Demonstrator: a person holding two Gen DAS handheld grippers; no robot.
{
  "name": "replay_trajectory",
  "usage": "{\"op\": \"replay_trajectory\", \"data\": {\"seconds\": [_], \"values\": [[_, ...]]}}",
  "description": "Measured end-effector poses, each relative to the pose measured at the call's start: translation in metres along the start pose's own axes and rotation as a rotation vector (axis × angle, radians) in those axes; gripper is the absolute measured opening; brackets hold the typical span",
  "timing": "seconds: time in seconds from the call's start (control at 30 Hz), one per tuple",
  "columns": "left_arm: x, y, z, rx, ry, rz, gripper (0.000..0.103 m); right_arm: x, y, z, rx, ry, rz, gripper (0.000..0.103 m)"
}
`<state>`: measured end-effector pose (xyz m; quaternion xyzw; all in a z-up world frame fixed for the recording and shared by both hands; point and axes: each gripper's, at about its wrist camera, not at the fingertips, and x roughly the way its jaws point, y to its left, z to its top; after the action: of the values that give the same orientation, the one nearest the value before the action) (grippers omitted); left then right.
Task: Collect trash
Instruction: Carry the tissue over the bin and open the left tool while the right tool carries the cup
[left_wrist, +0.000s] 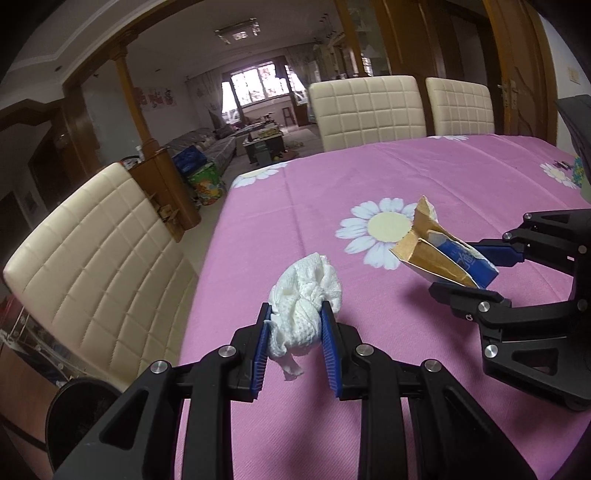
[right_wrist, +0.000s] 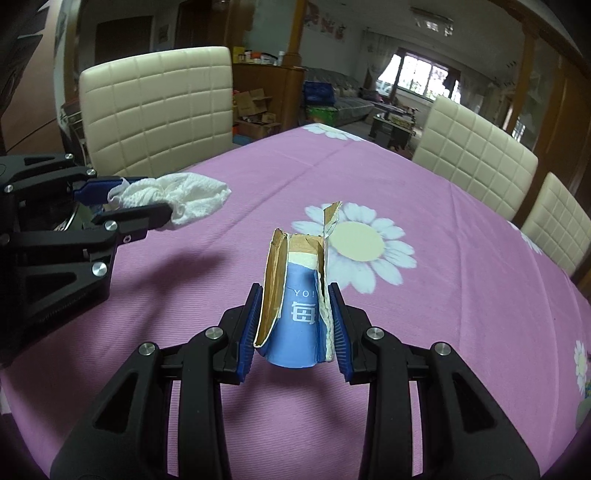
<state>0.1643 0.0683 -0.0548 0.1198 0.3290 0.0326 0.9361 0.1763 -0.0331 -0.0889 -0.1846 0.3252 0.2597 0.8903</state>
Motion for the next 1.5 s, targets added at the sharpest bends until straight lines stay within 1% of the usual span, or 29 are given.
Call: {"op": "replay_trajectory", "data": {"seconds": [0.07,0.27,0.37,0.43,0.63,0.77,0.97,1.03,1.17,1.3,1.33,1.37,1.4,1.47,1.5], "values": [[-0.007,0.009,-0.006,-0.016,-0.008,0.019,0.026,-0.007,0.009,0.003,-0.014,-0.014,0.023,0.037],[-0.033,0.044,-0.026,-0.077,-0.041,0.121,0.026,-0.019,0.042,0.017,-0.070,-0.035,0.103,0.037],[-0.043,0.067,-0.038,-0.113,-0.034,0.184,0.026,-0.024,0.066,0.028,-0.101,-0.044,0.150,0.037],[-0.048,0.086,-0.047,-0.143,-0.026,0.242,0.026,-0.027,0.085,0.037,-0.134,-0.057,0.177,0.037],[-0.060,0.131,-0.078,-0.230,-0.001,0.334,0.026,-0.030,0.142,0.057,-0.238,-0.084,0.231,0.037],[-0.069,0.152,-0.096,-0.265,0.007,0.384,0.026,-0.025,0.169,0.065,-0.270,-0.082,0.268,0.037],[-0.079,0.180,-0.118,-0.334,0.025,0.429,0.026,-0.019,0.202,0.074,-0.296,-0.073,0.312,0.037],[-0.081,0.190,-0.126,-0.356,0.033,0.440,0.028,-0.018,0.213,0.074,-0.311,-0.070,0.320,0.038],[-0.080,0.195,-0.134,-0.387,0.054,0.414,0.028,-0.015,0.229,0.075,-0.318,-0.050,0.355,0.038],[-0.078,0.196,-0.138,-0.389,0.061,0.421,0.029,-0.013,0.236,0.076,-0.317,-0.038,0.374,0.039],[-0.079,0.197,-0.139,-0.391,0.056,0.425,0.033,-0.013,0.236,0.077,-0.318,-0.038,0.375,0.039],[-0.081,0.197,-0.139,-0.392,0.049,0.433,0.040,-0.012,0.237,0.077,-0.318,-0.036,0.377,0.039],[-0.085,0.200,-0.140,-0.394,0.040,0.445,0.045,-0.011,0.237,0.077,-0.317,-0.035,0.379,0.038],[-0.092,0.200,-0.141,-0.395,0.011,0.471,0.066,-0.010,0.238,0.077,-0.317,-0.034,0.380,0.038],[-0.096,0.199,-0.141,-0.395,-0.006,0.471,0.072,-0.010,0.241,0.078,-0.317,-0.032,0.380,0.038]]}}
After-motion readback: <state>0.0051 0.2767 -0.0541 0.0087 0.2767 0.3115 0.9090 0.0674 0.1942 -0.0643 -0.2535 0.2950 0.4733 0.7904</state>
